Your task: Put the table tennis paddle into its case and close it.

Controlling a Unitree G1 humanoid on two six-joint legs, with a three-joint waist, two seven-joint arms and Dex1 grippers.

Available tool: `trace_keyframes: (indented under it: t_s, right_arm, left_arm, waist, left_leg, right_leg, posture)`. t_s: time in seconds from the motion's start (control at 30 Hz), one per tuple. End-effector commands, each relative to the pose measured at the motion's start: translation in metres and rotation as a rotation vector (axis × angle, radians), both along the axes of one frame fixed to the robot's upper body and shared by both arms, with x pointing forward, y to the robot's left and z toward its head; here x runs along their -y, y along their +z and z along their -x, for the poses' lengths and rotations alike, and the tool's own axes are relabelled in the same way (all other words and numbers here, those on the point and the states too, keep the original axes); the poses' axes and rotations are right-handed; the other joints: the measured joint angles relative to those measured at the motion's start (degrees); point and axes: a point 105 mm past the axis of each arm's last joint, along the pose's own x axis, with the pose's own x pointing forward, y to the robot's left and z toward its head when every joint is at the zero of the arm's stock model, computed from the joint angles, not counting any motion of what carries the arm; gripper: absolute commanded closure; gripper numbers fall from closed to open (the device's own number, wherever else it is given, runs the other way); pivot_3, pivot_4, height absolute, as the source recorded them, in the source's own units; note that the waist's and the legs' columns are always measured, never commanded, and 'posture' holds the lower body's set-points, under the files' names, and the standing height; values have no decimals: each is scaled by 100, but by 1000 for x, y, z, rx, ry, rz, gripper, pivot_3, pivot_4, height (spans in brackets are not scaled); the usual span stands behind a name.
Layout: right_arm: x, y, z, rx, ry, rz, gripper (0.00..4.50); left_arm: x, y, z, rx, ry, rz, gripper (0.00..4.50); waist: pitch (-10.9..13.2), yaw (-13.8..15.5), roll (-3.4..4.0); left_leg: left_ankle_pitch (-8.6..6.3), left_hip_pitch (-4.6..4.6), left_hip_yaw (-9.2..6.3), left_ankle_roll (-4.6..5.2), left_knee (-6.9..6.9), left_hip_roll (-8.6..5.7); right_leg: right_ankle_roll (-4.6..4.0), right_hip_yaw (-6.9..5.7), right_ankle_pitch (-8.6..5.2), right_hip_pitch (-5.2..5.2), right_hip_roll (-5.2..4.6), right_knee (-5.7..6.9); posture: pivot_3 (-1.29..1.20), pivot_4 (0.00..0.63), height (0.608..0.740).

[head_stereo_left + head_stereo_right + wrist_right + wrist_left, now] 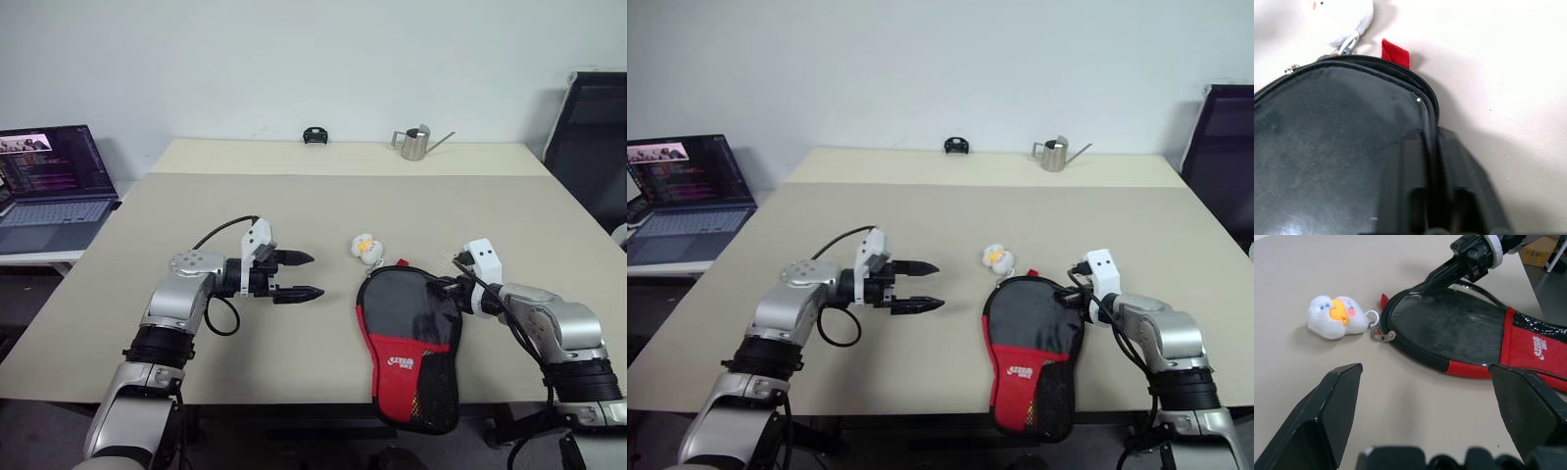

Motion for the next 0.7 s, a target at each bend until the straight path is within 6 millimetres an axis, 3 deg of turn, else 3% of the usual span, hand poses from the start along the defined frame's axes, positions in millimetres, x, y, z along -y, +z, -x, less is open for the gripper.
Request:
trace_keyframes:
  t_s: [0.03,0.27,0.7]
  right_arm:
    - [-14,-6,-4,-11,22,1,4455]
    - [-29,-5,-12,10,46,-4,4455]
    - [-58,2,-31,68,103,-5,4455]
  left_arm:
    - [0,13,2,54,-12,3,0]
    - [-1,14,2,56,-11,0,0]
    - [2,12,4,53,-19,-1,0]
  waist:
    - [-1,-23,-1]
    - [1,-122,-2]
    - [5,-206,-5]
  left_leg:
    - [0,3,0,0,0,3]
    - [0,100,-3,1,-13,24]
    - [0,160,70,0,-18,175]
  right_leg:
    - [-4,0,3,2,4,1]
    - [-15,5,8,84,30,-6]
    - [-85,89,48,85,197,-10]
  posture:
    - [0,150,740]
    - [0,150,740]
    - [0,150,740]
